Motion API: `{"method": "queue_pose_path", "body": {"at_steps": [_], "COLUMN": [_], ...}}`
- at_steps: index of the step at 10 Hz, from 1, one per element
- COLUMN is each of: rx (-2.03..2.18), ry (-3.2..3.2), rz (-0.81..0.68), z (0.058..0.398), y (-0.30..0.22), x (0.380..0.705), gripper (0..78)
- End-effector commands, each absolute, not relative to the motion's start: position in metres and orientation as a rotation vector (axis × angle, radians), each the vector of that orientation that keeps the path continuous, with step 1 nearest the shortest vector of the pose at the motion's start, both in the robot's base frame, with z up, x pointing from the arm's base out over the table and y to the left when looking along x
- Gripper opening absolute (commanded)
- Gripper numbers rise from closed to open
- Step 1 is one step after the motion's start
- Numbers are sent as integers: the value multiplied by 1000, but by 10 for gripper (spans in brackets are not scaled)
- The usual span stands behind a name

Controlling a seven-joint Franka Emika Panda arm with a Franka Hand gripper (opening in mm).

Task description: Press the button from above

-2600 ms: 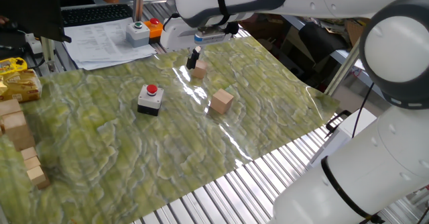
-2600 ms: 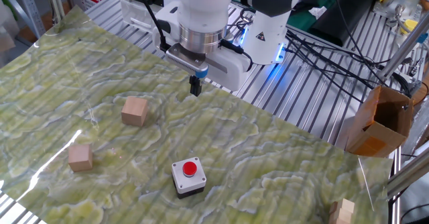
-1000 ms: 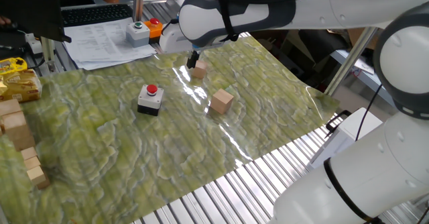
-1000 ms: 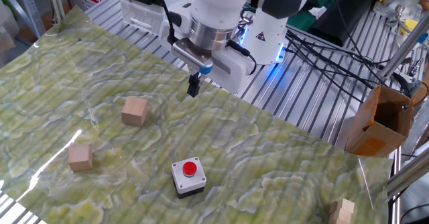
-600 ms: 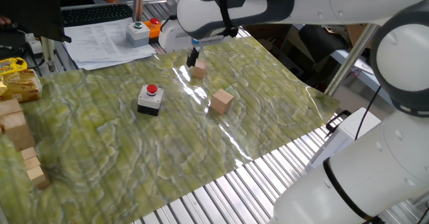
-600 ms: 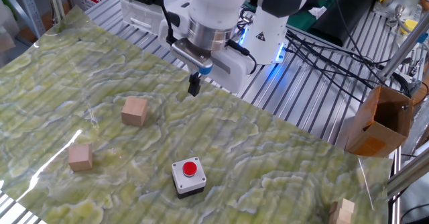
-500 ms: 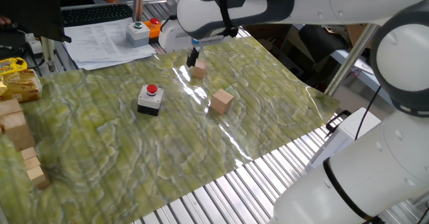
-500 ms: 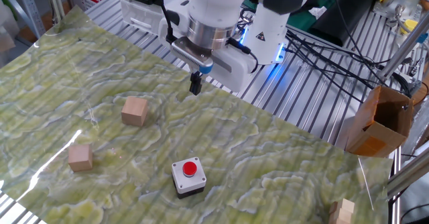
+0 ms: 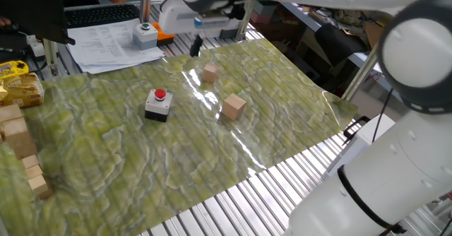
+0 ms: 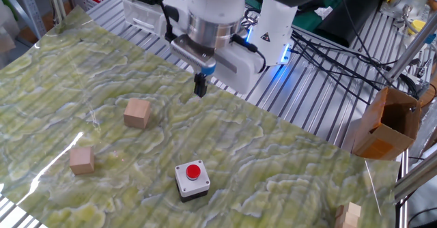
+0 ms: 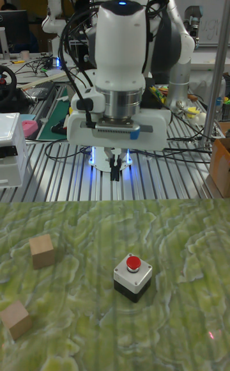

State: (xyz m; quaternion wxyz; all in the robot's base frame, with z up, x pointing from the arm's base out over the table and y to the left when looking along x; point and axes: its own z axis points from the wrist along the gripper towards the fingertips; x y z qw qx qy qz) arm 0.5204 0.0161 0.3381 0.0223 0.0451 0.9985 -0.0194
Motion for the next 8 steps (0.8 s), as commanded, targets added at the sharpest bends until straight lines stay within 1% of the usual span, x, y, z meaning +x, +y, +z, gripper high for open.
{"method": "queue_pose_path", "body": {"at_steps": [1, 4, 8], "rx": [178, 202, 186], "ry": [3102, 3107, 3094], "rz": [-55, -50, -68], "z": [346, 344, 318], "y": [29, 35, 31], "x": [548, 553, 554], "gripper": [0, 0, 0]}}
